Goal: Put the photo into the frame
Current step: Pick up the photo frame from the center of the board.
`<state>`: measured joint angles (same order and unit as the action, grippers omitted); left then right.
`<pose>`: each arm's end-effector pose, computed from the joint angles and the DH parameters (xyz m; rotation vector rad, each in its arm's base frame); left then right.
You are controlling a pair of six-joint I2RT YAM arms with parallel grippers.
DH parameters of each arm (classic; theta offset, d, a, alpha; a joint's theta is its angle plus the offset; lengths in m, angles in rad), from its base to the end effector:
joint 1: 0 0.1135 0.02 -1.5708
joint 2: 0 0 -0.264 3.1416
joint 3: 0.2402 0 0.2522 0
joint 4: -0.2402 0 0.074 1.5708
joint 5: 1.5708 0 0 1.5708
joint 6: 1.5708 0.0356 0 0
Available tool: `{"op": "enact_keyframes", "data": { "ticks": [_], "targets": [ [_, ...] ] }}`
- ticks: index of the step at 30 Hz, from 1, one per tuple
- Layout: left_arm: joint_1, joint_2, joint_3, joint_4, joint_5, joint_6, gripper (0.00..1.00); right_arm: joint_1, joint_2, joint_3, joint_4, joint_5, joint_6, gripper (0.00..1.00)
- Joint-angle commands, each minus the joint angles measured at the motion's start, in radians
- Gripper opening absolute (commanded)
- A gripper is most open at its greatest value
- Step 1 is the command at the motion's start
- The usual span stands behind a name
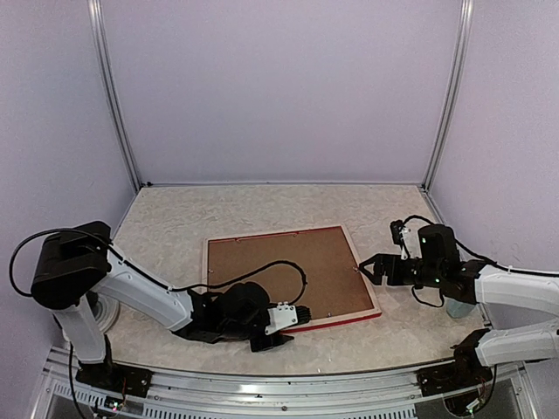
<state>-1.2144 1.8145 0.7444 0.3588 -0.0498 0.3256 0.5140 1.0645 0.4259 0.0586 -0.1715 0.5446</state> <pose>0.1192 -0.3151 0.1121 1.5921 1.6799 -0.4040 0.1848 0.1113 0.1868 -0.0700 2.2494 0.7802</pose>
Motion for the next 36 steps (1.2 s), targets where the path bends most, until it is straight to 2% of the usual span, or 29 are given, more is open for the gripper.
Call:
{"op": "enact_keyframes", "data": {
  "ticks": [1,14,21,27,36],
  "targets": [
    [0.025,0.02,0.03,-0.042,0.043,-0.021,0.44,-0.014,-0.009,-0.012,0.01,0.001,0.007,0.97],
    [0.042,0.025,0.074,-0.108,0.108,-0.038,0.01,-0.019,0.018,-0.014,0.008,-0.052,0.033,0.94],
    [0.042,-0.045,0.084,-0.131,0.054,-0.058,0.0,-0.021,0.021,-0.041,0.005,-0.089,0.063,0.94],
    [0.03,-0.128,0.093,-0.156,-0.023,-0.057,0.0,-0.042,0.041,-0.074,0.042,-0.19,0.141,0.94],
    [0.003,-0.205,0.086,-0.164,-0.047,-0.053,0.0,-0.084,0.089,-0.125,0.187,-0.363,0.297,0.9]
  ]
}}
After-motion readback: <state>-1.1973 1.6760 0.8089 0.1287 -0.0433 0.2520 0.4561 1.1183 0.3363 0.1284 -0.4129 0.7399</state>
